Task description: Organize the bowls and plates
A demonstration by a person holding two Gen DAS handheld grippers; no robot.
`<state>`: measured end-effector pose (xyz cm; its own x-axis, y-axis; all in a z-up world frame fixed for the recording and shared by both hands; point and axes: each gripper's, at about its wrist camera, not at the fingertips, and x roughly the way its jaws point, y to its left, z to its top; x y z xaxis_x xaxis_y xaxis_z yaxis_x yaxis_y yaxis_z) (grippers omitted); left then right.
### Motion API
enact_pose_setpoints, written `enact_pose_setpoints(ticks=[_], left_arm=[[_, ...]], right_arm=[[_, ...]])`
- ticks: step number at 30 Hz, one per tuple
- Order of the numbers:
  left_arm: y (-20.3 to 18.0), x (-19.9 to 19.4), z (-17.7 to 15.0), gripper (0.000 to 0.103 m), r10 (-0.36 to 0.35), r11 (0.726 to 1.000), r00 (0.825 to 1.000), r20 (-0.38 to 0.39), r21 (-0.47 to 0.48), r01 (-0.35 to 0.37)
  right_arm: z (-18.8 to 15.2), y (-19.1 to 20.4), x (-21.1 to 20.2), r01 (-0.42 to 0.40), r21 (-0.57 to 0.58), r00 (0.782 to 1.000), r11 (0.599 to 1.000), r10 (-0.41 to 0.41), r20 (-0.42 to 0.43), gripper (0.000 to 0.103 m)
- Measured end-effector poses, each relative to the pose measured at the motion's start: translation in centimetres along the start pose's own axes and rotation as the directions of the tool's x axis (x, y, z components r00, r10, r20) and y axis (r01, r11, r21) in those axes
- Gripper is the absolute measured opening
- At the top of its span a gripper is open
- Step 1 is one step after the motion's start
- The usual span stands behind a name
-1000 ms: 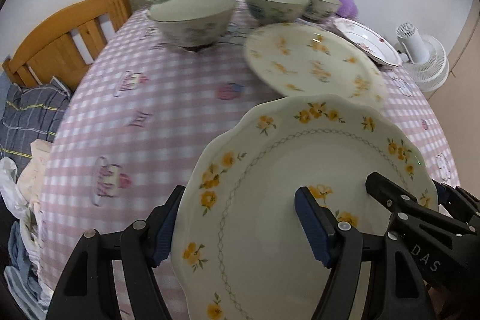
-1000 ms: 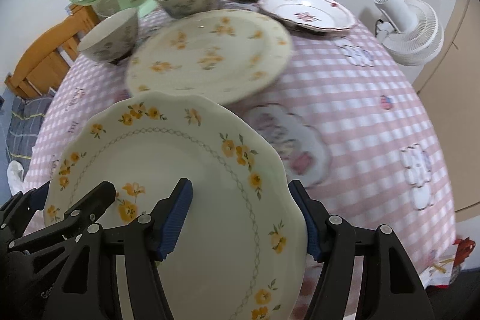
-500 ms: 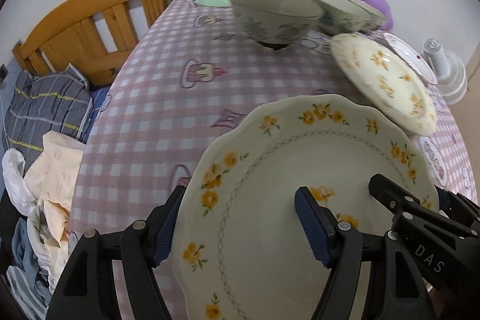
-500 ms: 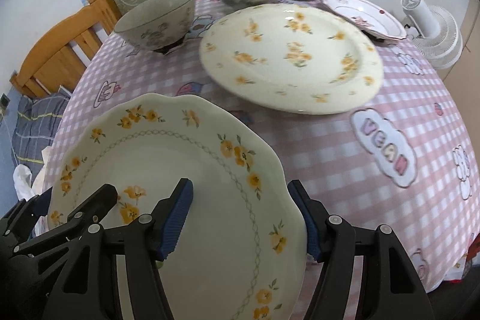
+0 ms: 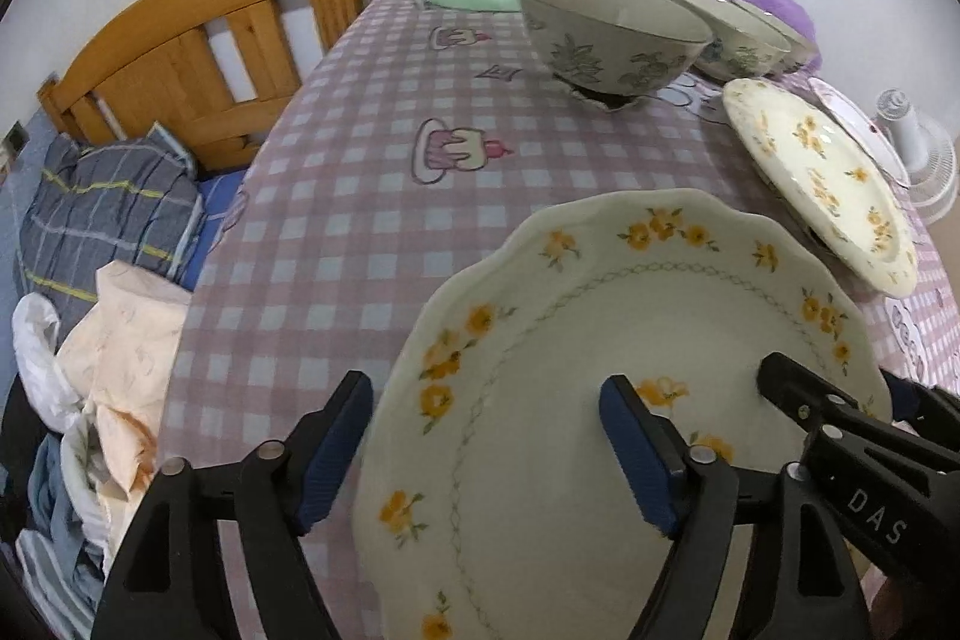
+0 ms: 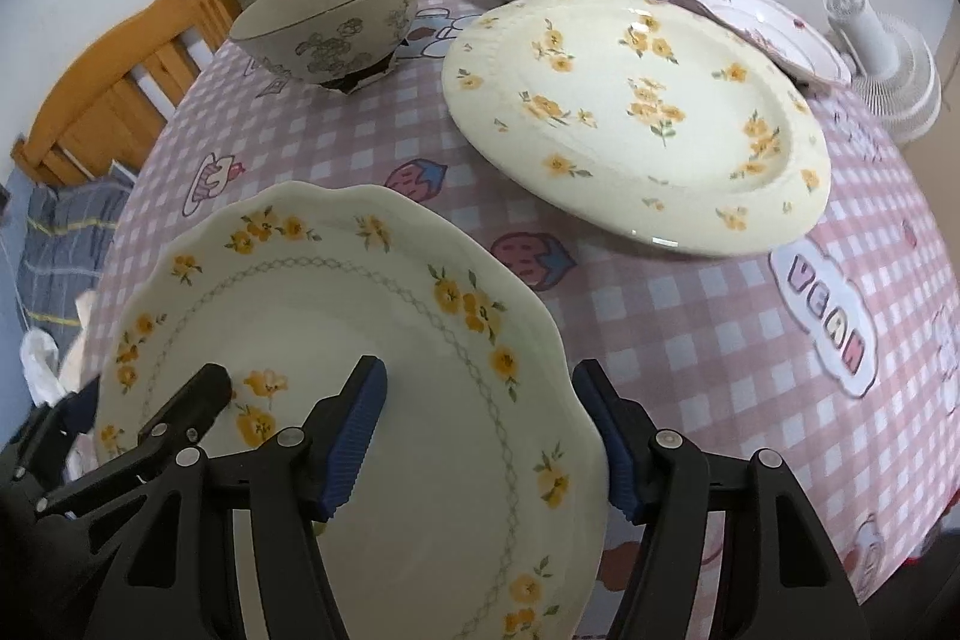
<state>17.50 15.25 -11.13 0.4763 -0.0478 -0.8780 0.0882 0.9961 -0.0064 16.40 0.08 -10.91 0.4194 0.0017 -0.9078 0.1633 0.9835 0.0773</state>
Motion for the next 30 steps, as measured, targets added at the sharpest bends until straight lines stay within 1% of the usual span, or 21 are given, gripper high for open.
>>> enact_pose_setpoints(ticks=[2,4,6,7,10,11,14,16,19,21,25,30], left_arm=[[0.3,0.0,0.0,0.084,-0.003,1.0,1.0,-0.027,-0.015,0.002],[0.5,-0.4,-0.1,0.084,-0.004,1.0,0.998,-0.058,-0.025,0.003],[0.5,-1.5,-0.4,0.085,0.001,1.0,0.999,-0.053,-0.031,-0.002],[0.5,-2.0,-0.4,0.088,-0.001,1.0,0.999,-0.052,-0.031,-0.001],[0.0,-3.4,-0.3,0.09,-0.014,0.999,0.999,-0.033,-0.029,0.013],[-0.3,-3.8,-0.1,0.091,-0.022,0.999,0.999,-0.025,-0.026,0.022],[-1.1,-4.5,0.8,0.091,-0.039,0.999,0.999,-0.009,-0.036,0.038],[-1.8,-4.8,1.4,0.091,-0.042,0.998,0.999,-0.006,-0.047,0.042],[-2.8,-5.0,2.4,0.091,-0.07,0.996,0.998,-0.004,-0.059,0.069],[-3.5,-5.3,3.0,0.091,-0.077,0.996,0.997,0.012,-0.048,0.078],[-5.8,-5.3,4.2,0.092,-0.063,0.998,0.997,0.042,0.004,0.063],[-9.2,-4.5,5.5,0.091,-0.046,0.999,0.998,0.044,0.027,0.045]], right_arm=[[0.1,0.4,-0.1,0.026,-0.034,1.0,0.999,-0.026,-0.004,0.068],[0.3,0.2,-0.3,0.006,-0.025,1.0,1.0,-0.007,-0.018,0.068],[0.5,-0.1,-1.1,-0.015,-0.027,1.0,1.0,0.014,-0.017,0.068],[0.6,-0.1,-1.6,-0.01,-0.039,1.0,0.999,0.01,-0.008,0.069],[1.0,0.0,-3.6,0.013,-0.083,1.0,0.997,-0.011,0.029,0.071],[1.1,-0.1,-4.2,0.009,-0.095,0.999,0.995,-0.006,0.035,0.072],[1.4,-0.6,-5.8,0.033,-0.118,0.997,0.993,-0.025,0.069,0.072],[1.6,-1.5,-6.5,0.032,-0.106,0.997,0.994,-0.024,0.077,0.073],[2.1,-2.8,-7.1,0.024,-0.089,0.996,0.996,-0.016,0.087,0.074],[2.6,-3.9,-7.4,0.017,-0.08,0.995,0.997,-0.01,0.094,0.075],[3.5,-5.7,-7.7,-0.003,-0.05,0.994,0.999,0.008,0.106,0.075],[5.2,-8.9,-7.4,-0.027,-0.01,0.991,1.0,0.028,0.134,0.075]])
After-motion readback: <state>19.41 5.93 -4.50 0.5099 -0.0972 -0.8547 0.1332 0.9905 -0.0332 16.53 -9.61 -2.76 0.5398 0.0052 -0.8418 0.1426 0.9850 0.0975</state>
